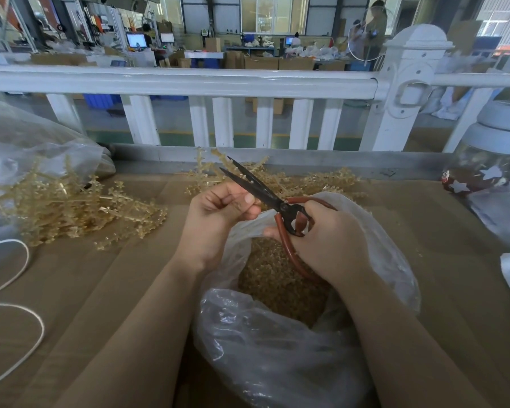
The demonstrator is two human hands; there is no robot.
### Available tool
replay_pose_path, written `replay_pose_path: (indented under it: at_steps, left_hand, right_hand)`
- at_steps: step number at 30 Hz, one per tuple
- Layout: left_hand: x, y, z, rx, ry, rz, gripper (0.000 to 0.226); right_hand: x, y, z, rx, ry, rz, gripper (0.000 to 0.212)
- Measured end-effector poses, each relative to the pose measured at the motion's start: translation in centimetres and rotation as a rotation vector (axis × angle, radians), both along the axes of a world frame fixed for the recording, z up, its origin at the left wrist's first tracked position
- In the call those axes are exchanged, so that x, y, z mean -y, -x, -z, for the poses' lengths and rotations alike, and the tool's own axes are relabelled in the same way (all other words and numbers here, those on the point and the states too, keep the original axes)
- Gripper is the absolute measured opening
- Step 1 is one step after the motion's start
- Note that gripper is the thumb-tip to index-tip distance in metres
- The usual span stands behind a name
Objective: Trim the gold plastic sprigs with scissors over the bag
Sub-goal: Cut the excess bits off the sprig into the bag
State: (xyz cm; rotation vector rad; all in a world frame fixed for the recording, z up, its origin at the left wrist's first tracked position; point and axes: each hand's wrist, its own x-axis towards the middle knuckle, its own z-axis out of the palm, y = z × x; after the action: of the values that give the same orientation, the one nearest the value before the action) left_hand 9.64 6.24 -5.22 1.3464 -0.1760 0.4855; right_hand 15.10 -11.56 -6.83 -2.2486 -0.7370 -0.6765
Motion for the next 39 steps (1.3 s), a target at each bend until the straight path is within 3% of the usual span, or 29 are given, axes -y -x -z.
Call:
replay_pose_path:
  at_steps: [5,15,19,22,27,30,32,34,36,39]
  left_hand:
    - [0.1,0.1,-0.2,-0.017,0.053,0.004,0.005]
    - [0.3,0.2,-0.5,-0.11,0.17,-0.022,0.015]
    - [1.0,0.4,-0.4,-0.186,0.107,0.013,0.019]
    - [1.9,0.3,-0.2,-0.23,0.08,0.027,0.024]
    - [2.6,0.3,0.0,-0.229,0.139,0.05,0.024]
    - [2.5,0.6,-0.2,-0.272,0.103,0.033,0.018]
    - [2.5,0.7,-0.4,-0.279,0.016,-0.01,0.013]
    - [2.5,0.8,-0.4,-0.206,-0.039,-0.115,0.023]
    - [2.4,0.8,-0.3,-0.097,-0.15,-0.292,0.038]
    - [1.8,0.7,-0.4,-0.047,-0.347,-0.594,0.038]
  right_hand:
    - [-0.1,0.0,-0.1,-0.018,0.012,-0.013,0.087]
    - [0.1,0.3,-0.7,-0.107,0.055,-0.053,0.07]
    - [0.0,0.2,-0.7,-0.242,-0.11,-0.077,0.031]
    - [-0.1,0.4,-1.1,-0.373,-0.268,-0.158,0.014]
    - [-0.2,0.4,-1.5,-0.438,-0.321,-0.253,0.023]
    - [-0.1,0.4,-1.6,-0.457,-0.327,-0.291,0.018]
    - [-0.1,0.5,-1.6,-0.447,-0.331,-0.295,0.01]
    - [-0.1,0.6,-1.7,-0.45,-0.347,-0.302,0.008]
    - [-0.1,0.7,-1.7,-0.456,-0.353,-0.294,0.009]
    - [-0.1,0.8,-1.8,-0.47,-0.378,-0.297,0.011]
